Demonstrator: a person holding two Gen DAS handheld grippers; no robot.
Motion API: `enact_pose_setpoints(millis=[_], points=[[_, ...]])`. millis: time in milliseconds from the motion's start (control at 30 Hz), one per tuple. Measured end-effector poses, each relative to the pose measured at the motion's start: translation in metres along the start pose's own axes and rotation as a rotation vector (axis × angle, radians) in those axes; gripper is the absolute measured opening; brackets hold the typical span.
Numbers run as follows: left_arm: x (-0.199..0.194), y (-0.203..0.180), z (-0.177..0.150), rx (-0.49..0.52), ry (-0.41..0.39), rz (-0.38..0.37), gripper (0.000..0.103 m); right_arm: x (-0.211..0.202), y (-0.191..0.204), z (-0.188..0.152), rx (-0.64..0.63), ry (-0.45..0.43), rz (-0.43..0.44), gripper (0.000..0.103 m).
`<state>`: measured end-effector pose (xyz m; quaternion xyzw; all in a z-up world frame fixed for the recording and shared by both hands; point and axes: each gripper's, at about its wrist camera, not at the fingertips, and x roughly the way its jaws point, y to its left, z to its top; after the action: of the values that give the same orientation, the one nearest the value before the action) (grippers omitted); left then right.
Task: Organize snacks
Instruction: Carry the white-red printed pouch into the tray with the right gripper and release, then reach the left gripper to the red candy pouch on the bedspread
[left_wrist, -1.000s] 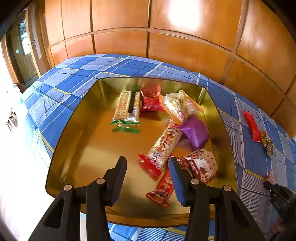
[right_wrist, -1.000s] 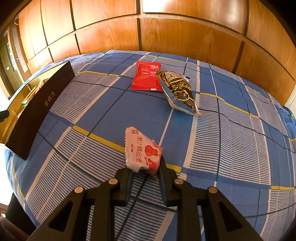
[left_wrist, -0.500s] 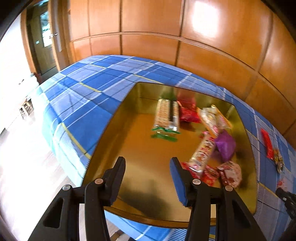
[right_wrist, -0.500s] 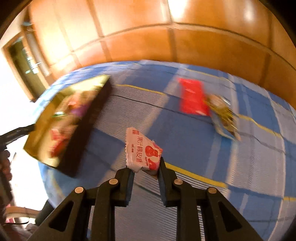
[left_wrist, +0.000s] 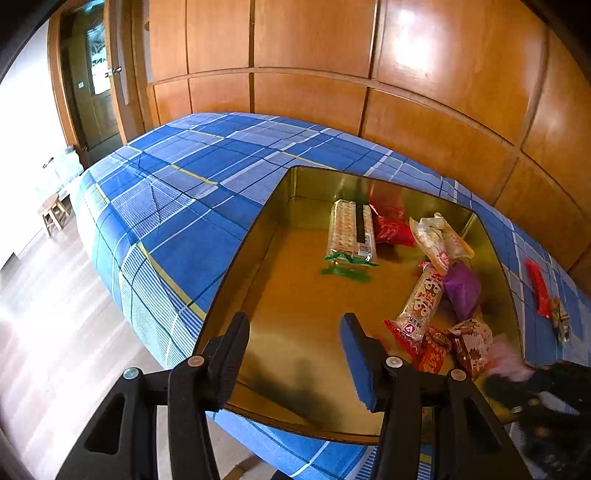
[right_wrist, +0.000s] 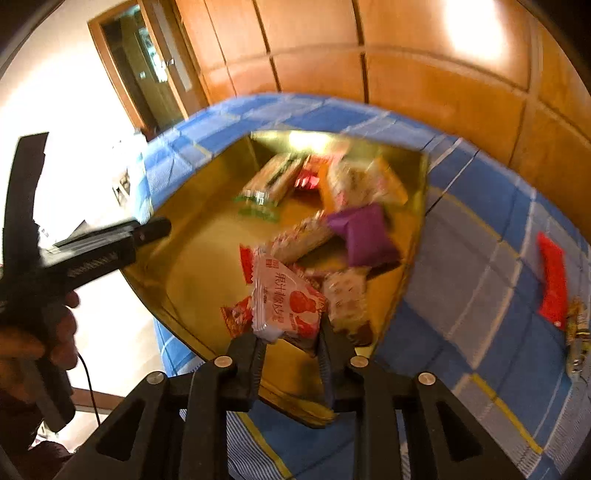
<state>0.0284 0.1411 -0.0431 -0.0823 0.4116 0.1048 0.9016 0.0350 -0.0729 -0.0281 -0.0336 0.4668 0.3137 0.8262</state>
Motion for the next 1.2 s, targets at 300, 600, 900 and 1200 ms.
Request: enact_pose_setpoints(millis=[300, 600, 900, 1200], points=[[0.002, -0.01, -0.007, 0.035, 0.007, -0.016, 0.053, -0.001, 0.003, -0.009, 0.012, -0.001, -0.007, 0.038], [-0.006, -0.022, -0.01, 0.071, 0.001, -0.037, 0.053, -0.018, 0.005, -0.014, 0.02, -0.053, -0.003, 0.038], [-0.012, -0.027, -0.011, 0.089, -0.009, -0.039, 0.054, -0.037, -0.003, -0.018, 0.054, -0.105, -0.015, 0.038], [-0.016, -0.038, -0.013, 0.123, -0.014, -0.051, 0.054, -0.05, -0.019, -0.026, 0.109, -0.132, -0.035, 0.038]])
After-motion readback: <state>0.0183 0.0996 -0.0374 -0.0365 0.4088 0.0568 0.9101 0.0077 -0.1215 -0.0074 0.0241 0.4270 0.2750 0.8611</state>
